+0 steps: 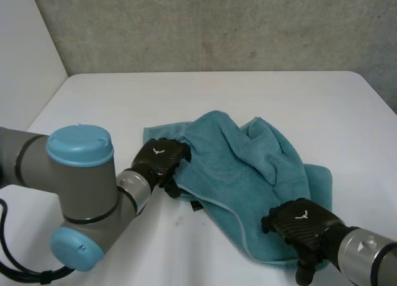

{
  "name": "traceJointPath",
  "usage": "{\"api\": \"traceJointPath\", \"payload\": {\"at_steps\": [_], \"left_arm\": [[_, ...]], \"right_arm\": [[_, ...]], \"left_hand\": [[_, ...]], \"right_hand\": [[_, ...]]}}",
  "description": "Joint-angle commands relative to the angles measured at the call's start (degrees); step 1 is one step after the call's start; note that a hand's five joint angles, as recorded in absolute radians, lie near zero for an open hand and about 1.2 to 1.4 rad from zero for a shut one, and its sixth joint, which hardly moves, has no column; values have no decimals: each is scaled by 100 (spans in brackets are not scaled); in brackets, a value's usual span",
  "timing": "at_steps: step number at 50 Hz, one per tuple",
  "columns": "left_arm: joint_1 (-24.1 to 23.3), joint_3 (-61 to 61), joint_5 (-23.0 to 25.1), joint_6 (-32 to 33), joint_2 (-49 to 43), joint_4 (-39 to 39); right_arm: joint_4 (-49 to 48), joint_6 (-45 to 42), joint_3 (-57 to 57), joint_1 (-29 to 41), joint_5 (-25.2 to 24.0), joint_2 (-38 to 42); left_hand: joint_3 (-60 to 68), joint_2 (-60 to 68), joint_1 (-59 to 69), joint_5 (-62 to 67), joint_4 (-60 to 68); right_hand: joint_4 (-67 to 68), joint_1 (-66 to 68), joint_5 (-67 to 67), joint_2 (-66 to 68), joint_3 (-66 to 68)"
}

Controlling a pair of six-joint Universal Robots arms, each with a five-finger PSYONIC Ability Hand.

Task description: Fold the laundry

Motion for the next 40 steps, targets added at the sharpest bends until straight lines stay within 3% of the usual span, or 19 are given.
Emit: {"api": "traceJointPath", "payload": {"at_steps": [1, 10, 17, 30, 40], "left_arm": [[-4, 375, 9, 255, -477, 109], [57, 788, -174, 273, -644, 582], [207, 911, -570, 281, -662, 838], [374, 903, -597, 281, -688, 830], [462, 911, -597, 273, -653, 821]], "right_arm": [[-719, 5, 616, -572, -92, -407], [-790, -22, 950, -1056, -787, -706], [-912, -56, 1126, -1074, -884, -811], [-1379, -92, 1232, -1091, -778, -566], [-1668, -92, 1170, -1047, -752, -143]], "left_hand": [[1964, 1977, 1918, 1951, 1946], [5176, 5189, 5130, 5162, 5158], [5178, 5191, 5132, 5165, 5160], [5178, 5191, 5132, 5165, 5160], [5178, 5191, 5132, 5165, 5160]], "right_hand": [[858, 1151, 904, 869, 865], [841, 1134, 888, 853, 848], [1192, 1485, 1239, 1203, 1199], [2320, 2614, 2367, 2332, 2328], [2337, 2631, 2384, 2349, 2345]]}}
